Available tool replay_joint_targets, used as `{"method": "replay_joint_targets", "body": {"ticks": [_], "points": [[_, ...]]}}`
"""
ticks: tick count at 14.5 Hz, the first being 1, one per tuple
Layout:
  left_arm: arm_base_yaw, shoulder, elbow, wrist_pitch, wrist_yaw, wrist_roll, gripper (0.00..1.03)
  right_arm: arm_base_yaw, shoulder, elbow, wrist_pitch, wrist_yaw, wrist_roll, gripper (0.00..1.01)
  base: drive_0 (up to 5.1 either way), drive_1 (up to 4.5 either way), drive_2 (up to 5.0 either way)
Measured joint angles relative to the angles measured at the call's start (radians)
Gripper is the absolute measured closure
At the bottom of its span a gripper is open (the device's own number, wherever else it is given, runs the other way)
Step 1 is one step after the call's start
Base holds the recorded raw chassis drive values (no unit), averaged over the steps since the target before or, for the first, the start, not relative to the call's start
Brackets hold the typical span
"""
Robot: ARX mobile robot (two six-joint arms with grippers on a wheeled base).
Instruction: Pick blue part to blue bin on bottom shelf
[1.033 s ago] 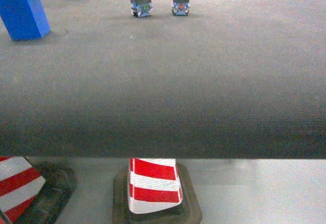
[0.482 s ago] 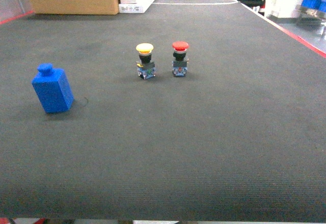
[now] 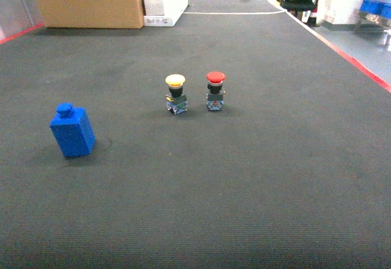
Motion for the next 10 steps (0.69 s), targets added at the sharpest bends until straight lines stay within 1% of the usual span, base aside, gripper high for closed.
{"method": "replay_joint_targets", "body": {"ticks": [4, 5, 6, 7, 8, 10], "points": [[0.0, 0.0, 0.0, 0.0, 0.0, 0.0, 0.05, 0.0, 0.0, 0.0, 0.0, 0.0, 0.0, 0.03, 0.0, 0.0, 0.0], [-0.032, 0.04, 0.037, -0.121, -0.072, -0.014, 0.05, 0.0, 0.0, 0.0, 0.0, 0.0, 0.0, 0.03, 0.0, 0.0, 0.0], [-0.082, 0.189, 0.08, -0.131, -0.166, -0.032, 0.05, 0.0, 0.0, 0.0, 0.0, 0.0, 0.0, 0.03, 0.0, 0.0, 0.0], [-0.096, 0.321, 0.097, -0.023, -0.197, -0.049, 0.05, 0.0, 0.0, 0.0, 0.002, 0.0, 0.0, 0.03, 0.0, 0.0, 0.0], [-0.103, 0.473, 0.128, 0.129, -0.201, -0.055, 0.05, 0.0, 0.0, 0.0, 0.0, 0.0, 0.0, 0.03, 0.0, 0.0, 0.0], [-0.101, 0.843, 0.257, 0.455, -0.179, -0.057, 0.05, 0.0, 0.0, 0.0, 0.0, 0.0, 0.0, 0.03, 0.0, 0.0, 0.0]]}}
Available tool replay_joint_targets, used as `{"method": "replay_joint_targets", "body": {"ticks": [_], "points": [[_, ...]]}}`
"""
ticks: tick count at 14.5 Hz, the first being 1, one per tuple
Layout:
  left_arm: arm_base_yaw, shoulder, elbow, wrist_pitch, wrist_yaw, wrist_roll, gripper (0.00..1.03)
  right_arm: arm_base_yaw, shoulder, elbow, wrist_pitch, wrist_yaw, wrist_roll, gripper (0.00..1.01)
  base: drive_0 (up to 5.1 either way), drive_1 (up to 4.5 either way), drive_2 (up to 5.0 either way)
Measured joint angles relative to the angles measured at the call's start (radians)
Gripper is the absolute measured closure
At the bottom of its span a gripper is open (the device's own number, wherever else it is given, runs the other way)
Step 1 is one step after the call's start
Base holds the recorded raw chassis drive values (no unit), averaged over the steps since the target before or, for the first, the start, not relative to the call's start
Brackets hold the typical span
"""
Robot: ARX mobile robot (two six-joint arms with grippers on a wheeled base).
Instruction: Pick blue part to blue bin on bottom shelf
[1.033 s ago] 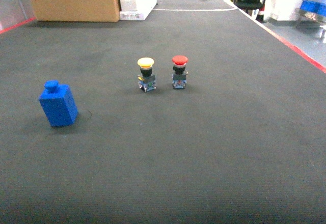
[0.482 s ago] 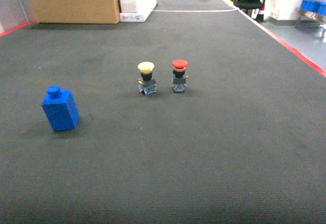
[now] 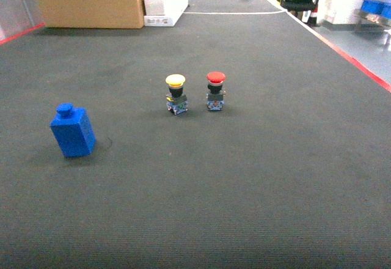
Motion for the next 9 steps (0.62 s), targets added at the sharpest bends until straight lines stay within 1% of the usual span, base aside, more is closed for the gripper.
{"method": "replay_joint_targets", "body": {"ticks": [1, 2, 3, 5, 9], "points": [[-0.007, 0.177, 0.066, 0.11, 0.009, 0.0, 0.05, 0.0, 0.0, 0.0, 0.0, 0.0, 0.0, 0.03, 0.0, 0.0, 0.0], [-0.018, 0.332, 0.12, 0.181, 0.008, 0.004, 0.05, 0.0, 0.0, 0.0, 0.0, 0.0, 0.0, 0.03, 0.0, 0.0, 0.0], [-0.023, 0.459, 0.164, 0.224, 0.005, 0.004, 0.05, 0.0, 0.0, 0.0, 0.0, 0.0, 0.0, 0.03, 0.0, 0.0, 0.0], [-0.023, 0.523, 0.189, 0.24, 0.005, 0.003, 0.05, 0.0, 0.0, 0.0, 0.0, 0.0, 0.0, 0.03, 0.0, 0.0, 0.0], [-0.024, 0.777, 0.304, 0.305, -0.003, 0.016, 0.05, 0.0, 0.0, 0.0, 0.0, 0.0, 0.0, 0.03, 0.0, 0.0, 0.0]]}}
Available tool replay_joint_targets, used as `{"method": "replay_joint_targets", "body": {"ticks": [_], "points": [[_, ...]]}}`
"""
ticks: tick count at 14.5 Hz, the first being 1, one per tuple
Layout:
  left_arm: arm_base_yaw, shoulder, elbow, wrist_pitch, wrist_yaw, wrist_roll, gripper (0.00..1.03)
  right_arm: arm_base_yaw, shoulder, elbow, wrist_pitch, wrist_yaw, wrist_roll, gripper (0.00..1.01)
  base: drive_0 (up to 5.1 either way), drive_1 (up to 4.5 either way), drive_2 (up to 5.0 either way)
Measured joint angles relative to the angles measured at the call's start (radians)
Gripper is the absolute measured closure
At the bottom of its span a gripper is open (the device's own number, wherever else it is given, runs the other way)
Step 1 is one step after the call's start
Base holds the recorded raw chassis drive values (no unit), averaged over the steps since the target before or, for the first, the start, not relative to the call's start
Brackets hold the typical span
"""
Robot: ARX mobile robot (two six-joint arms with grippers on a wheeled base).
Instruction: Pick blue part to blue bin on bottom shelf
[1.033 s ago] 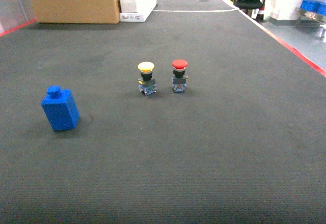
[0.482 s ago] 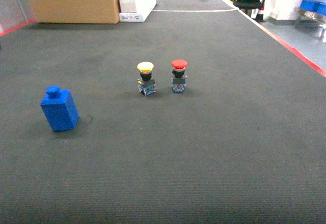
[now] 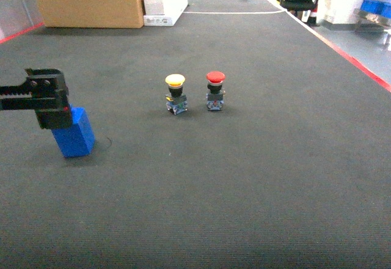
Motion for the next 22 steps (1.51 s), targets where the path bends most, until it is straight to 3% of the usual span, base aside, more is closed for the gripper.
{"method": "replay_joint_targets", "body": {"ticks": [5, 7, 10, 12, 13, 14, 19, 22], "points": [[0.01, 0.253, 0.155, 0.042, -0.012, 0.003, 0.05, 0.0, 0.0, 0.0, 0.0, 0.0, 0.0, 0.03, 0.0, 0.0, 0.0], [0.031, 0.454, 0.32, 0.02, -0.017, 0.002, 0.05, 0.0, 0.0, 0.0, 0.0, 0.0, 0.0, 0.03, 0.0, 0.0, 0.0], [0.039, 0.526, 0.382, 0.003, -0.018, -0.005, 0.05, 0.0, 0.0, 0.0, 0.0, 0.0, 0.0, 0.03, 0.0, 0.0, 0.0], [0.049, 0.536, 0.398, 0.01, -0.015, 0.0, 0.22, 0.0, 0.0, 0.0, 0.0, 0.0, 0.0, 0.03, 0.0, 0.0, 0.0], [0.053, 0.536, 0.4, 0.015, -0.008, 0.007, 0.45, 0.0, 0.0, 0.0, 0.0, 0.0, 0.0, 0.03, 0.0, 0.0, 0.0], [0.053, 0.536, 0.4, 0.016, -0.003, 0.013, 0.58, 0.0, 0.0, 0.0, 0.0, 0.0, 0.0, 0.03, 0.0, 0.0, 0.0], [0.054, 0.465, 0.32, 0.035, 0.01, 0.037, 0.58, 0.0, 0.0, 0.0, 0.0, 0.0, 0.0, 0.03, 0.0, 0.0, 0.0], [0.059, 0.261, 0.144, 0.056, 0.007, 0.026, 0.58, 0.0, 0.0, 0.0, 0.0, 0.0, 0.0, 0.03, 0.0, 0.0, 0.0]]}}
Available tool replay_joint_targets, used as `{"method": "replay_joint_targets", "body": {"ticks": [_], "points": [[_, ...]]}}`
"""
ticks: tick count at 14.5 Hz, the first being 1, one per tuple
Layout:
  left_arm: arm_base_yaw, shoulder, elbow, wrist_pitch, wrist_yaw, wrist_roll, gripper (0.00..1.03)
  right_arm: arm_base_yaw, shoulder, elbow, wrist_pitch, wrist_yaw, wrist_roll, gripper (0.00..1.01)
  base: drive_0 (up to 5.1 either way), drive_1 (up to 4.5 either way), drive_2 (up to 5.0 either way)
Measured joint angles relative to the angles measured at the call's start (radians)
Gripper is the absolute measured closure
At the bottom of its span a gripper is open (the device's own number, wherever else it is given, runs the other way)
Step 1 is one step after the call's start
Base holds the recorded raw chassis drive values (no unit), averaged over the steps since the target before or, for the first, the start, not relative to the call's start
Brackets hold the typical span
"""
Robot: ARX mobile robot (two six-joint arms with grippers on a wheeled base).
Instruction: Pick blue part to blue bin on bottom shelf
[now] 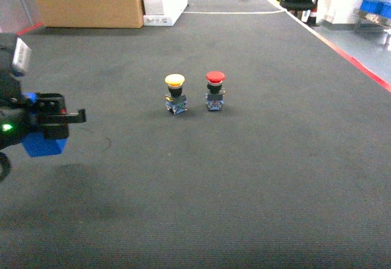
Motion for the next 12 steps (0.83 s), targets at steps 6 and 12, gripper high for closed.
{"method": "replay_joint_targets", "body": {"ticks": [6, 12], "points": [[-0.041, -0.79, -0.318, -0.349, -0.025, 0.006, 0.59, 0.0, 0.0, 0.0, 0.0, 0.0, 0.0, 0.03, 0.0, 0.0, 0.0], [-0.164, -1.506, -0.318, -0.948, -0.195, -0.031, 0.59, 0.0, 0.0, 0.0, 0.0, 0.0, 0.0, 0.03, 0.0, 0.0, 0.0]]}}
